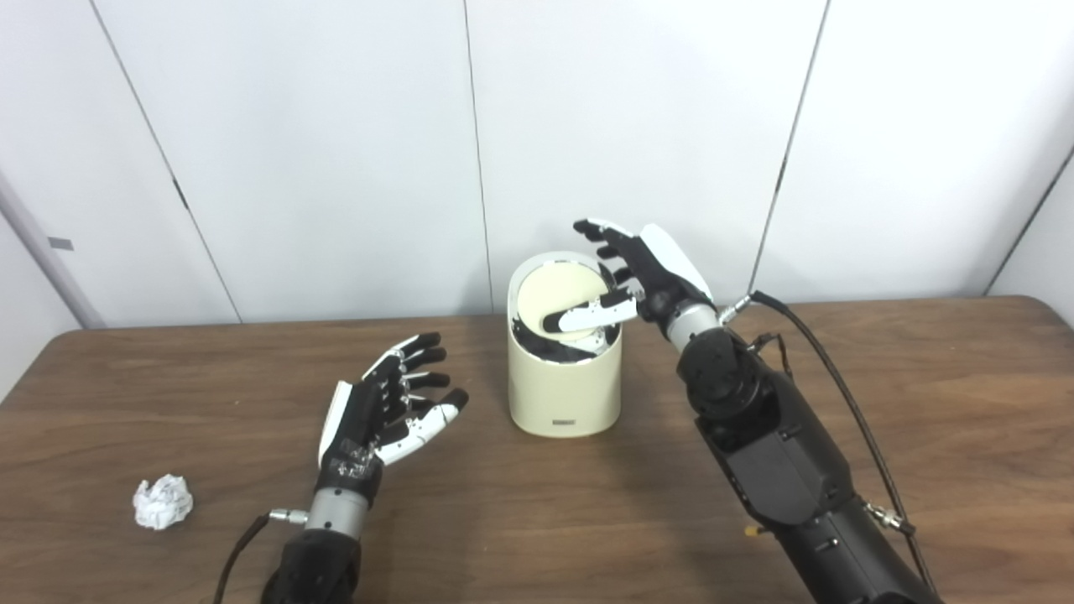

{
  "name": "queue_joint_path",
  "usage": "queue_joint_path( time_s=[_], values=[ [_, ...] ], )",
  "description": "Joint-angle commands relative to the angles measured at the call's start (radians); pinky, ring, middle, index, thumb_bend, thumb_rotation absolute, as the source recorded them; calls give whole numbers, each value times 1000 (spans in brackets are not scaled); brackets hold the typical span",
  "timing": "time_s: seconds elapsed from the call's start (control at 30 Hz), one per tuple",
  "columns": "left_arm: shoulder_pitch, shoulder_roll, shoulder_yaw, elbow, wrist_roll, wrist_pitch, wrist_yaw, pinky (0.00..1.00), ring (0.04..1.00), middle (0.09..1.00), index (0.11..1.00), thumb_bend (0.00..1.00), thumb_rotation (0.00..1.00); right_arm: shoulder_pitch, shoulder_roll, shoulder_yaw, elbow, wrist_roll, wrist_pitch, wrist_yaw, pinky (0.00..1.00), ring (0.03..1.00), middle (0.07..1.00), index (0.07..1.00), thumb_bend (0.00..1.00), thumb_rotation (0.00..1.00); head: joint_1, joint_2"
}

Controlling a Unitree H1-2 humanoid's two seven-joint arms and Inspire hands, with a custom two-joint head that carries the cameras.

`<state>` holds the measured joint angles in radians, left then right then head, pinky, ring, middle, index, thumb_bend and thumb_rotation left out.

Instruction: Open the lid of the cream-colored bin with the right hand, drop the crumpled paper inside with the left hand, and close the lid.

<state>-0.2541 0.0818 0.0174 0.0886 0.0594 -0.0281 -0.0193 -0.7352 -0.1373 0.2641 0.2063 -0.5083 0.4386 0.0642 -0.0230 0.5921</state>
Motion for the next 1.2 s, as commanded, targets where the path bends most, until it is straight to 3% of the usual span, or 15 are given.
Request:
queue_joint_path(
  time_s=[0.0, 0.23, 0.33, 0.43, 0.5, 0.6, 0.67, 0.87, 1.0, 1.17],
  values=[
    [-22, 4, 2, -37, -8, -15, -1, 535, 701, 797, 825, 643, 182, 2, -42, 12, 19, -46, 19, 1, 725, 846, 882, 864, 819, 107, 0, 0],
    [-20, 2, 1, -36, -9, -21, 0, 536, 701, 797, 824, 646, 184, 5, -56, 15, 8, -35, 11, 7, 742, 839, 888, 873, 883, 47, 0, 0],
    [-22, 3, 2, -32, -9, -23, 0, 540, 704, 799, 825, 638, 176, 5, -53, 7, 10, -24, 5, 1, 740, 841, 888, 873, 867, 78, 1, -1],
    [-21, 5, 1, -34, -3, -22, 2, 530, 697, 797, 825, 637, 179, 9, -47, -4, -3, -9, 2, -3, 710, 844, 884, 872, 761, 260, 1, 0],
    [-20, 6, 1, -36, -2, -21, 2, 532, 696, 796, 825, 637, 178, 11, -46, -7, -9, -4, -3, -3, 709, 845, 886, 874, 735, 325, 0, -1],
    [-21, 9, 0, -34, 0, -25, 0, 531, 697, 797, 825, 632, 178, 22, -37, -47, -32, 55, -45, 0, 718, 849, 895, 883, 687, 411, 0, 0],
    [-24, 10, 0, -34, 1, -23, 1, 533, 698, 797, 823, 629, 174, 26, -19, -98, -63, 125, -33, 17, 713, 849, 900, 894, 662, 470, 0, 0],
    [-25, 10, 3, -34, -5, -21, 0, 529, 697, 790, 822, 631, 170, 42, 1, -194, -136, 244, -38, 23, 846, 882, 885, 896, 653, 651, 2, -1],
    [-28, 12, 4, -29, -6, -23, -1, 528, 694, 786, 821, 642, 189, 60, -13, -219, -188, 260, -26, 20, 776, 853, 889, 899, 614, 786, 2, -2],
    [-29, 12, 5, -30, -6, -21, 0, 524, 691, 787, 822, 645, 184, 85, -26, -263, -209, 297, -38, 16, 783, 839, 907, 910, 640, 823, 1, 0]
  ],
)
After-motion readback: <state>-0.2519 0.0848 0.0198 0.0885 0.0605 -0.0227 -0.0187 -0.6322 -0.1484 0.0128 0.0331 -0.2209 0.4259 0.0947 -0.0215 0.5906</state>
